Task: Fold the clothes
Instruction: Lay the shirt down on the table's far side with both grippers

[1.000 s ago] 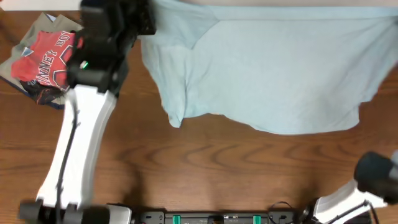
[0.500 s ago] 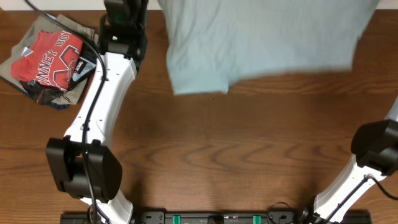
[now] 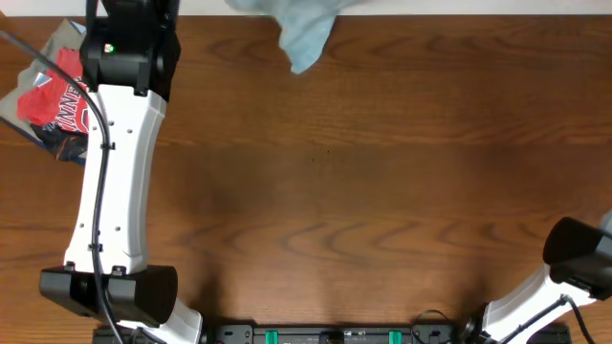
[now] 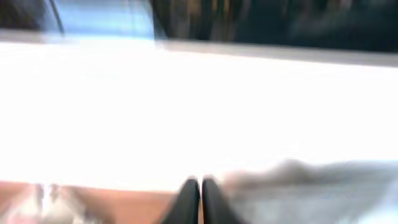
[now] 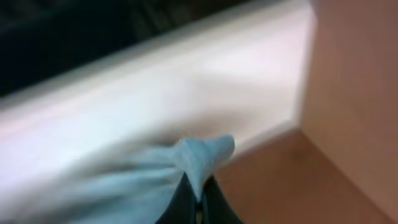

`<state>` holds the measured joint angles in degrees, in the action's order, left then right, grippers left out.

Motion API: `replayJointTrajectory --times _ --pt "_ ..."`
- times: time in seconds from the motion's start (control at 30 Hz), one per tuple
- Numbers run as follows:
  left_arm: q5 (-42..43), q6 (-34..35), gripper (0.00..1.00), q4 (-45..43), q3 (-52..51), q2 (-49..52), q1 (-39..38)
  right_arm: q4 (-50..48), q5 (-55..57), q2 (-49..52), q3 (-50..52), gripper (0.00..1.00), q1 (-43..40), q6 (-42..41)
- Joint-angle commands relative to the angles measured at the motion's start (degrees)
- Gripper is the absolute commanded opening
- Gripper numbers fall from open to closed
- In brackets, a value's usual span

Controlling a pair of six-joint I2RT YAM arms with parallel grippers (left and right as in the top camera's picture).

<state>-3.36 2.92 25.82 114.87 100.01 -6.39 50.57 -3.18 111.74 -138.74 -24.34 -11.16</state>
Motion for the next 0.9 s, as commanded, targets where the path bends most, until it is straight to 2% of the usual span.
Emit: replayJointTrajectory --times 0.0,0.17,0.3,0.43,0.6,0.67,0.73,0.87 --pt "4.3 5.1 0.06 12.3 -0.3 1.9 0.5 6.6 10.6 4.6 2.0 0.01 -1.0 3.1" --pt "16.5 7.5 0.06 28.7 -1.7 4.2 0.1 19.8 11.4 8.5 3.5 0.01 -1.0 4.0" --pt "20.9 7.5 0.06 34.7 -5.0 5.1 -1.9 29.3 11.4 11.8 3.6 0.01 -1.0 4.0" --pt "20.9 7.5 0.06 32.5 -9.2 5.4 -5.0 35.1 12.9 14.0 3.6 0.01 -1.0 4.0" --pt "20.9 7.5 0.08 25.3 -12.5 7.4 -9.6 35.8 15.7 14.4 3.6 0.01 -1.0 4.0" --pt "20.9 7.8 0.21 23.3 -12.8 9.0 -11.5 35.8 15.8 14.4 3.6 0.01 -1.0 4.0" --pt "20.9 9.6 0.24 21.6 -12.8 11.2 -13.3 35.9 15.8 14.4 3.6 0.01 -1.0 4.0" --pt "21.1 11.4 0.40 17.8 -12.8 16.0 -17.1 35.8 15.8 14.4 3.6 0.01 -1.0 4.0"
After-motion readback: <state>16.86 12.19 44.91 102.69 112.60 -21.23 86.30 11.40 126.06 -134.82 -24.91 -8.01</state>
